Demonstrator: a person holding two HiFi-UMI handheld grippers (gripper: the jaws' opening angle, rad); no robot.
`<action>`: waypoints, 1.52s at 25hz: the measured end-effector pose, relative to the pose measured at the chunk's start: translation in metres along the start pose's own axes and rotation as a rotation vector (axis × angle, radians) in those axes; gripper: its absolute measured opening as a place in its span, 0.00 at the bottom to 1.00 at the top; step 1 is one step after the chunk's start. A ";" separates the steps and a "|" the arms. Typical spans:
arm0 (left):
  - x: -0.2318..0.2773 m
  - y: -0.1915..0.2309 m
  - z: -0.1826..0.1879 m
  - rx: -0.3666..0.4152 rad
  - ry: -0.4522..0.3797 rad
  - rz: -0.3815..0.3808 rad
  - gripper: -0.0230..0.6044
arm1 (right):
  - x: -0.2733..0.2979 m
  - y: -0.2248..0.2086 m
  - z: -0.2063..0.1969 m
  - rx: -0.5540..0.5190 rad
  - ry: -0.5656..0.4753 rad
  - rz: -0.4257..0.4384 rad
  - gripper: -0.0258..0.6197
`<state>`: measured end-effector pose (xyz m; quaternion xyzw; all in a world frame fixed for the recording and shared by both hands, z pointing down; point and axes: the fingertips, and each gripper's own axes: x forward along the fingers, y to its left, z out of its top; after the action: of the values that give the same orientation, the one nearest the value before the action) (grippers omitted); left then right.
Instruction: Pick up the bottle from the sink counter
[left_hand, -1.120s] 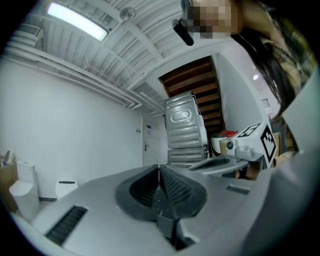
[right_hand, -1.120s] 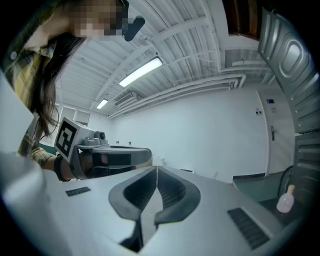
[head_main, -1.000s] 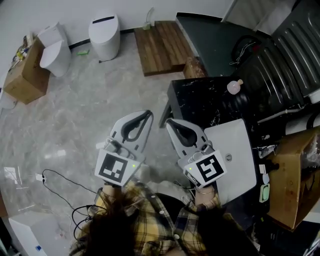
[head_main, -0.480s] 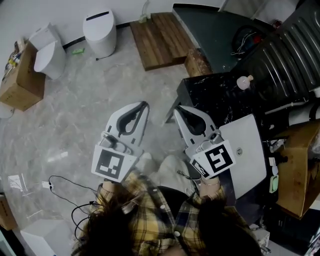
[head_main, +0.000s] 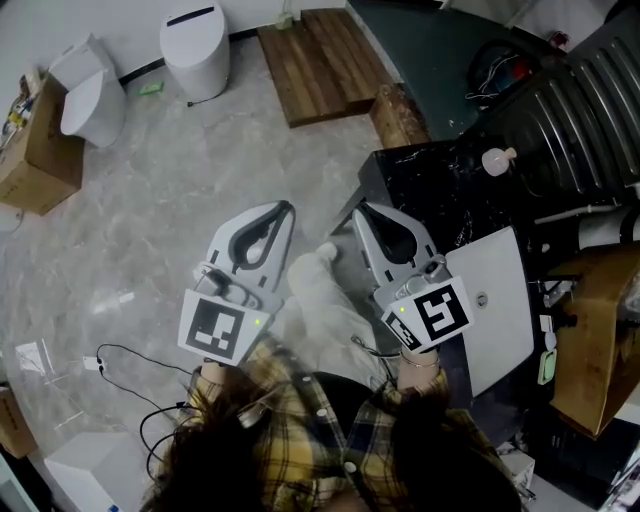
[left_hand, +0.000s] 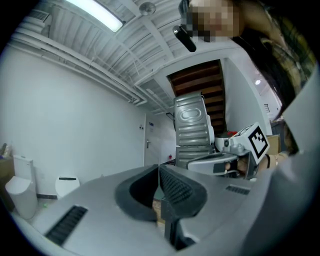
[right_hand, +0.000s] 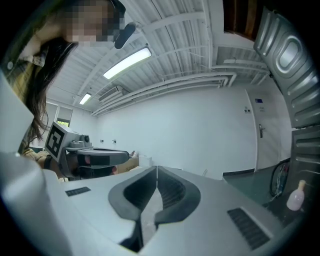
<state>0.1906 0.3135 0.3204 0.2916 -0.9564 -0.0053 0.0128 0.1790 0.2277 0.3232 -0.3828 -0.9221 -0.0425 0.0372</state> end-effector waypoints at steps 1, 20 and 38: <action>0.003 0.004 0.000 0.000 -0.001 0.004 0.08 | 0.004 -0.003 -0.001 0.000 0.002 0.002 0.07; 0.177 0.070 0.012 0.035 -0.006 -0.145 0.07 | 0.106 -0.138 -0.005 0.026 0.023 -0.090 0.07; 0.322 0.001 0.039 0.085 -0.026 -0.510 0.07 | 0.061 -0.272 0.008 0.048 -0.003 -0.429 0.07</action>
<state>-0.0784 0.1344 0.2883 0.5237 -0.8514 0.0280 -0.0133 -0.0566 0.0801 0.3078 -0.1769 -0.9832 -0.0270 0.0349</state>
